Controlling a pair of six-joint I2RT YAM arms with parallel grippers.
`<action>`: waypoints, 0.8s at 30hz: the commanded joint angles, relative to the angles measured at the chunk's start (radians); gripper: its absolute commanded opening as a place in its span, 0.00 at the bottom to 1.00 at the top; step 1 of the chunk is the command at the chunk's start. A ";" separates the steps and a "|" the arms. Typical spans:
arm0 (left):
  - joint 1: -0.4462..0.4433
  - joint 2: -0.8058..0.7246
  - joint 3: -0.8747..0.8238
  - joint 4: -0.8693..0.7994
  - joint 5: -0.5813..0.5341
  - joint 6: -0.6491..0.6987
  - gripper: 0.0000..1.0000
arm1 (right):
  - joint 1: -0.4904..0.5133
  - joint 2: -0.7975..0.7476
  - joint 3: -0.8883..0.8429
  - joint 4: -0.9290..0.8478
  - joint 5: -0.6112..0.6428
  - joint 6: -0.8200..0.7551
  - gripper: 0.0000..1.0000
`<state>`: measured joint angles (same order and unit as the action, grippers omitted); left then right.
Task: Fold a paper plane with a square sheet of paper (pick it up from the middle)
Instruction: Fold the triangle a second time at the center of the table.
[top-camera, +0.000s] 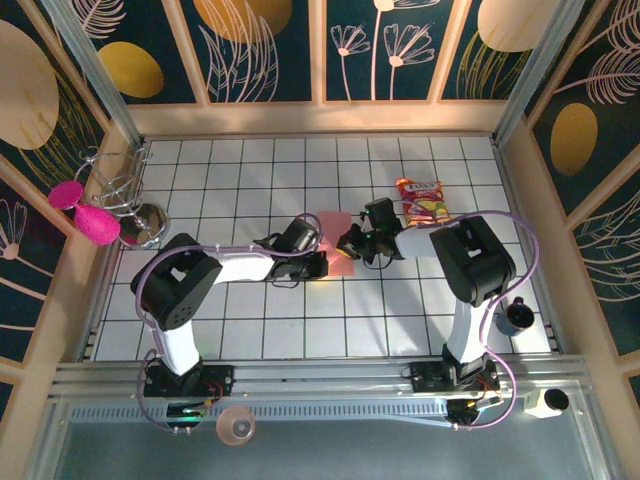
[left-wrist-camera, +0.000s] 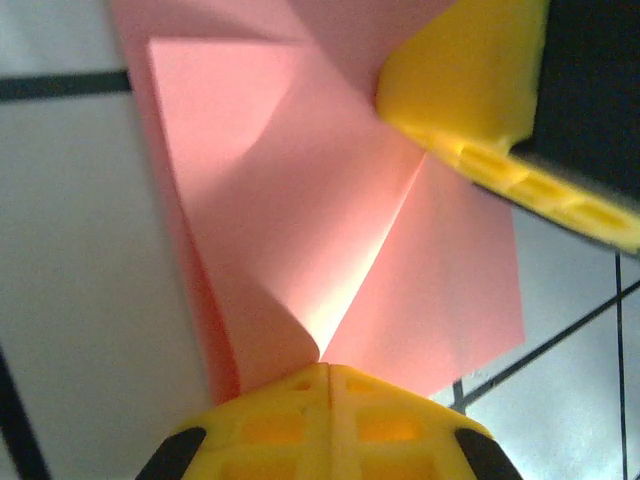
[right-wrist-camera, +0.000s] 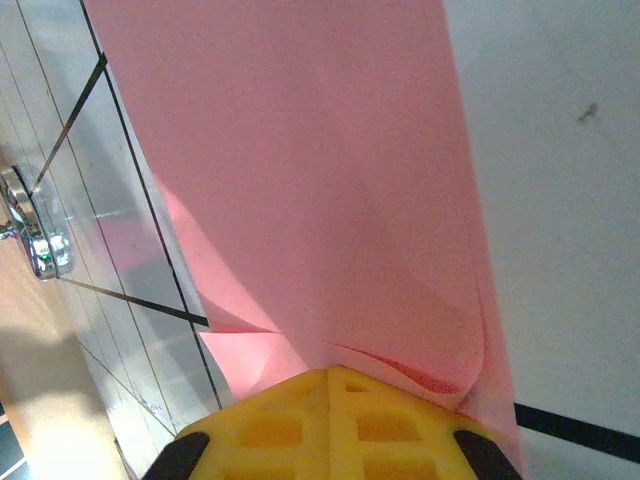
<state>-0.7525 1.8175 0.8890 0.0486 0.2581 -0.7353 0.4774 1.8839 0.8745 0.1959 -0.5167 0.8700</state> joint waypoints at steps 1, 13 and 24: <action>0.006 -0.011 -0.099 -0.172 0.048 0.020 0.00 | -0.011 0.076 -0.034 -0.170 0.136 -0.029 0.00; 0.032 -0.145 -0.025 -0.012 0.095 -0.124 0.00 | -0.009 0.073 -0.028 -0.154 0.126 -0.022 0.00; 0.032 0.017 0.079 -0.084 -0.002 -0.110 0.00 | -0.009 0.065 -0.039 -0.142 0.118 -0.017 0.00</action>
<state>-0.7246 1.8095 0.9451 0.0093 0.2977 -0.8364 0.4774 1.8843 0.8764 0.1951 -0.5171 0.8703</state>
